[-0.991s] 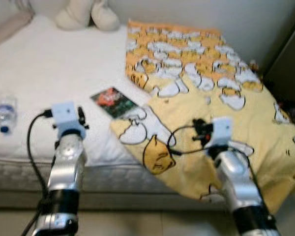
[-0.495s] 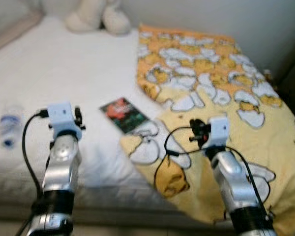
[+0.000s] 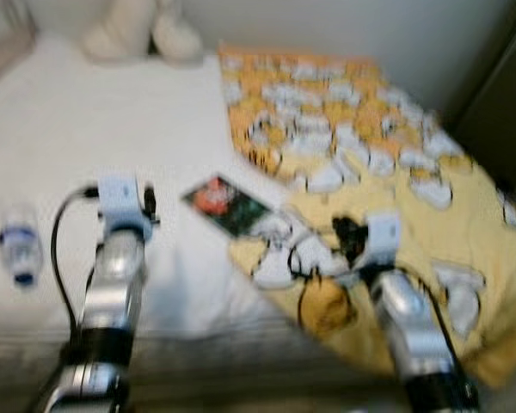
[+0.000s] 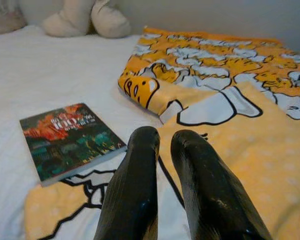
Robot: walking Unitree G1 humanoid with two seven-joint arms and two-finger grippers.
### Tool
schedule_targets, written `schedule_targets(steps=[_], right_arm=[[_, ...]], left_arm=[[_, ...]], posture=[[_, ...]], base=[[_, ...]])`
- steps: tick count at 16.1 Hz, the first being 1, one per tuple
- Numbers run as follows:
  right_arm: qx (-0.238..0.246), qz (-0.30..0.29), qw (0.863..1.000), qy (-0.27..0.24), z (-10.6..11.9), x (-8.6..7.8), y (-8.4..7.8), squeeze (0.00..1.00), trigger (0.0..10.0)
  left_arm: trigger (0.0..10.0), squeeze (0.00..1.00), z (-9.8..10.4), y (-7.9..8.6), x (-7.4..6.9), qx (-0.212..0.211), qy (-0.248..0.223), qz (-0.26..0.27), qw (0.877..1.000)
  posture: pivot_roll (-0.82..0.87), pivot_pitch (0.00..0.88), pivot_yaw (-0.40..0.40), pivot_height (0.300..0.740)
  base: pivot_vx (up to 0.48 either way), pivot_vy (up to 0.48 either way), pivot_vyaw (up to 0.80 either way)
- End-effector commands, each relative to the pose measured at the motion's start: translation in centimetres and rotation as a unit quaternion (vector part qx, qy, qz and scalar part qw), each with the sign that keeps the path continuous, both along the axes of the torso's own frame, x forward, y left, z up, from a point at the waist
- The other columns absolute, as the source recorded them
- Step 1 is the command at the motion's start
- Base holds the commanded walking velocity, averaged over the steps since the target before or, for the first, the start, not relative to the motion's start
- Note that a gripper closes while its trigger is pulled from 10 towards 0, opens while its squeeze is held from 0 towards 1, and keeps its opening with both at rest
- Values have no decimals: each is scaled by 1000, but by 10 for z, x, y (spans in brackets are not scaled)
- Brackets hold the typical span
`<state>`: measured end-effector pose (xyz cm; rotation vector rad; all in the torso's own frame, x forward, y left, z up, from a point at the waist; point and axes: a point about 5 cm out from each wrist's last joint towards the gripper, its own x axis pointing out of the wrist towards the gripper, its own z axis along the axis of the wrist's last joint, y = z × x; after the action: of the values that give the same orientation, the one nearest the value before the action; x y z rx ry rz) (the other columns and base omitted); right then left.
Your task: Clean up the room
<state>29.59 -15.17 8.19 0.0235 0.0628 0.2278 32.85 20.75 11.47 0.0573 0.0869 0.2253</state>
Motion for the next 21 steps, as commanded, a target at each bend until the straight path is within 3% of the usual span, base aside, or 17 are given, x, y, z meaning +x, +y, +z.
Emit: schedule_targets(steps=[1,3,18,20,21], right_arm=[[-6,-10,1000,0,0,-1,-6,302,10000],[-7,-12,1000,2,0,-2,-7,298,10000],[12,-38,999,4,3,-5,-19,306,10000],[11,-34,999,5,2,-9,-18,306,10000],[6,-25,1000,6,2,-11,-17,310,10000]], left_arm=[[10000,0,2,-9,3,4,-2,-20,1000],[10000,0,2,-11,3,-4,-3,-32,999],[10000,0,1,-34,0,-15,-7,-74,997],[10000,0,-6,-29,2,-46,17,-41,998],[10000,0,-14,-23,4,-87,40,-15,995]], posture=[[-38,0,-48,740],[-41,0,-45,740],[-54,0,-55,740],[-60,0,-59,740],[-63,0,-64,740]], base=[[0,0,0],[0,0,0],[480,0,0],[0,0,0],[0,0,0]])
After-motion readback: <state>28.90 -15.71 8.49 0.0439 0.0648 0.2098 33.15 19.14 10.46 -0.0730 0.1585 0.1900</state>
